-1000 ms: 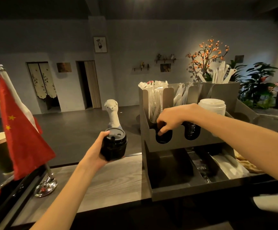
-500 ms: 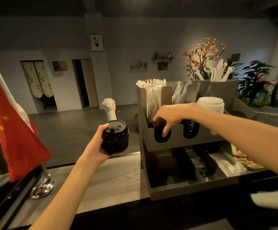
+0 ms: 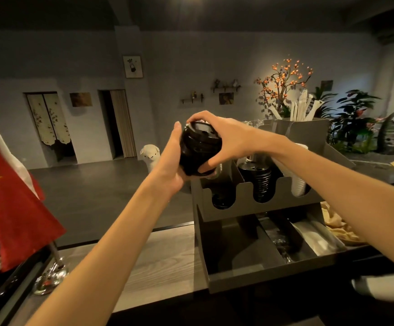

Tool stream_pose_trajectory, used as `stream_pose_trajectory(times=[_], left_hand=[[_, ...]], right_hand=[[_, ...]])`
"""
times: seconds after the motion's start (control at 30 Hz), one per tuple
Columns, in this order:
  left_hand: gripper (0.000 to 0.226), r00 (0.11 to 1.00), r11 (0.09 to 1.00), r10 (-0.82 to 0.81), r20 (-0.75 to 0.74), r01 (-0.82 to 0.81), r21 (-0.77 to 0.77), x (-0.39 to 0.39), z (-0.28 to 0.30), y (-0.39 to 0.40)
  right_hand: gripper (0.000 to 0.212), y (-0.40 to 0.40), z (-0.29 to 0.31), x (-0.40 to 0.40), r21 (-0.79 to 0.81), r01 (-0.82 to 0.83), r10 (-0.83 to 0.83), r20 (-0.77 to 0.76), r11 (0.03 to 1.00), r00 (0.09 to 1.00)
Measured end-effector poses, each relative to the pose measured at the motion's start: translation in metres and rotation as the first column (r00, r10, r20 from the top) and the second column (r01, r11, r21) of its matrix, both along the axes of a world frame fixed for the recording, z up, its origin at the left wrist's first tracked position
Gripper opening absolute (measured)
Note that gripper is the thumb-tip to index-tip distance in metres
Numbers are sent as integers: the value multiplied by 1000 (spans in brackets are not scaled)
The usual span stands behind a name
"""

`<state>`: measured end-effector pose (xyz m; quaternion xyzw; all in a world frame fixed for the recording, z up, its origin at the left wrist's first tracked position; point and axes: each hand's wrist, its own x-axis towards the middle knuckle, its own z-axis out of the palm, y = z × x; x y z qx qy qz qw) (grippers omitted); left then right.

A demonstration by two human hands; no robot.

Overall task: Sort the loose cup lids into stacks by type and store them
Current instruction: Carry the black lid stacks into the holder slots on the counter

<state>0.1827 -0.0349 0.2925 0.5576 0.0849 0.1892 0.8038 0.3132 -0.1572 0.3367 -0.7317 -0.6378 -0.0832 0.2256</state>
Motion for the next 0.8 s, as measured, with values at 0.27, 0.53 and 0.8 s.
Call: stream_pose_trajectory(times=[0.27,0.53,0.8], left_hand=[[45,958,888,267,-107,-201,412,26,-18,-5],[39,916,677,384,-111,-198,708,36,-7,10],[27,906,716,379,-188,-158,680,35,-2,13]], right_hand=[[102,-18,-13,34,-102,59,-57,25,993,998],[96,-14,-13,50,-136,0,5,37,991,999],[95,-13,-12,61,-202,-2,15,62,979,998]])
